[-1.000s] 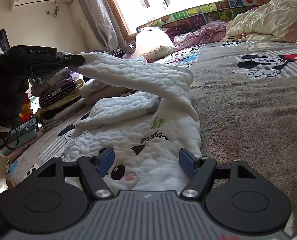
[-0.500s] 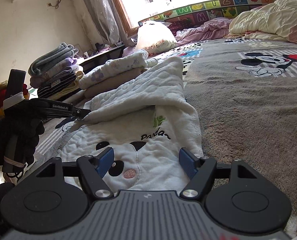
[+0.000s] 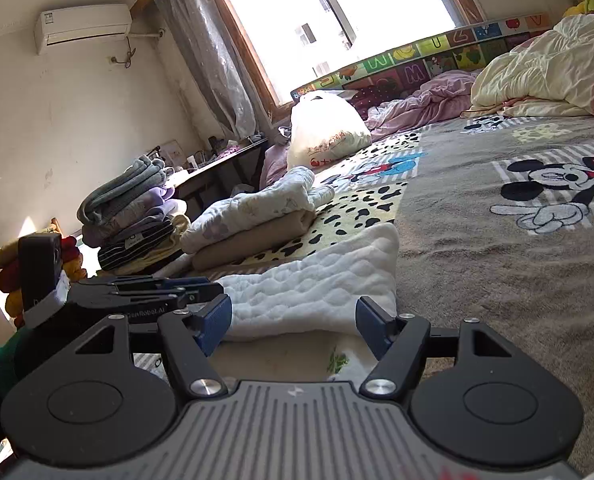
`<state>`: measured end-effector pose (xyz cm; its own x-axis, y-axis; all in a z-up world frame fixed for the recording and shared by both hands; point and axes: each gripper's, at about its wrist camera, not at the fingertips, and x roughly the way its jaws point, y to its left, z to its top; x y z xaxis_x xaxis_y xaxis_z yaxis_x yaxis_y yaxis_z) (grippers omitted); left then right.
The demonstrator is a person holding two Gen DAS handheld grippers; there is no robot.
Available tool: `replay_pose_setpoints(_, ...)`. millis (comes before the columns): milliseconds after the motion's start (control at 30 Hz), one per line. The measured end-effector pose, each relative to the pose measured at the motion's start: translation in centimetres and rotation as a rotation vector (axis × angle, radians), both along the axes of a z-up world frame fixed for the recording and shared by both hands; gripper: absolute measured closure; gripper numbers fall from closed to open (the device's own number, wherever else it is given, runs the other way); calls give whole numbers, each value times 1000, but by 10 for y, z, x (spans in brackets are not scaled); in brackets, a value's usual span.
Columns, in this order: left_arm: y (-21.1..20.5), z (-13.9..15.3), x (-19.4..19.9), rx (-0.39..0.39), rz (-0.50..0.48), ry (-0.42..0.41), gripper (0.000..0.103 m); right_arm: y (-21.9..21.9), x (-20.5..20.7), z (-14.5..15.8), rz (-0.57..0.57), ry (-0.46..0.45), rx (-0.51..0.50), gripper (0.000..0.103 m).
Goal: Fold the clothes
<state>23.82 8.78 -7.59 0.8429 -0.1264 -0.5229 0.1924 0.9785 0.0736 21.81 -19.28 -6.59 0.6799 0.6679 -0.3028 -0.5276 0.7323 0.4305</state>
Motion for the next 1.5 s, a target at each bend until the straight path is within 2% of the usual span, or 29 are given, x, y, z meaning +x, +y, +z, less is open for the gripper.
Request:
replay_pose_setpoints(67,1,-26,20,44,1,98,79,16,29,10,22,10,-38,34)
replay_pose_setpoints(133,2,-29,19,34,-10,80,79,37,59,15,58,31,-101,35)
replay_pose_setpoints(167,2,-27,19,38,-16,83,79,49,72,16,78,14,-154,35)
replay_pose_setpoints(200,4,-27,21,26,-18,89,78,60,82,17,97,-17,-218,36)
replay_pose_setpoints(267,10,-28,23,-17,-16,105,77,77,105,13,130,-14,-336,36)
replay_pose_setpoints(367,21,-30,30,-88,-19,141,74,88,141,-23,190,68,-507,34)
replay_pose_setpoints(400,21,-30,33,-90,-19,153,73,83,149,-35,216,90,-483,30)
replay_pose_setpoints(467,16,-31,36,-55,-35,151,71,65,155,-49,253,89,-368,30)
replay_pose_setpoints(500,15,-31,37,-45,-39,149,71,60,154,-51,270,81,-349,30)
replay_pose_setpoints(633,16,-25,31,-46,-35,138,71,61,141,-46,270,15,-381,32)
replay_pose_setpoints(667,16,-19,27,-50,-24,130,71,63,133,-39,252,-21,-405,32)
replay_pose_setpoints(767,14,4,3,-100,-39,23,71,59,95,-16,242,-175,-433,33)
replay_pose_setpoints(800,14,5,1,-123,-42,24,71,59,87,-13,252,-196,-439,33)
replay_pose_setpoints(867,11,-7,9,-115,-24,90,69,62,81,-18,276,-174,-484,33)
replay_pose_setpoints(900,7,-20,19,-59,-1,156,65,67,88,-31,290,-96,-531,29)
replay_pose_setpoints(933,3,-32,21,-14,-11,151,63,65,96,-42,296,-35,-509,27)
replay_pose_setpoints(967,3,-32,22,-18,-9,147,63,59,101,-46,295,-8,-458,27)
replay_pose_setpoints(1033,4,-24,22,-27,-3,157,64,61,99,-38,293,-13,-483,27)
replay_pose_setpoints(1100,8,-6,6,-47,-11,99,63,63,85,-28,286,-49,-535,27)
replay_pose_setpoints(1233,36,18,-54,-89,21,-2,60,34,37,-14,265,-102,-569,26)
replay_pose_setpoints(1367,53,24,-115,29,-7,-60,60,-3,-24,-12,259,-171,-647,26)
replay_pose_setpoints(1500,58,15,-164,233,-81,-82,58,-39,-64,-8,209,-201,-652,25)
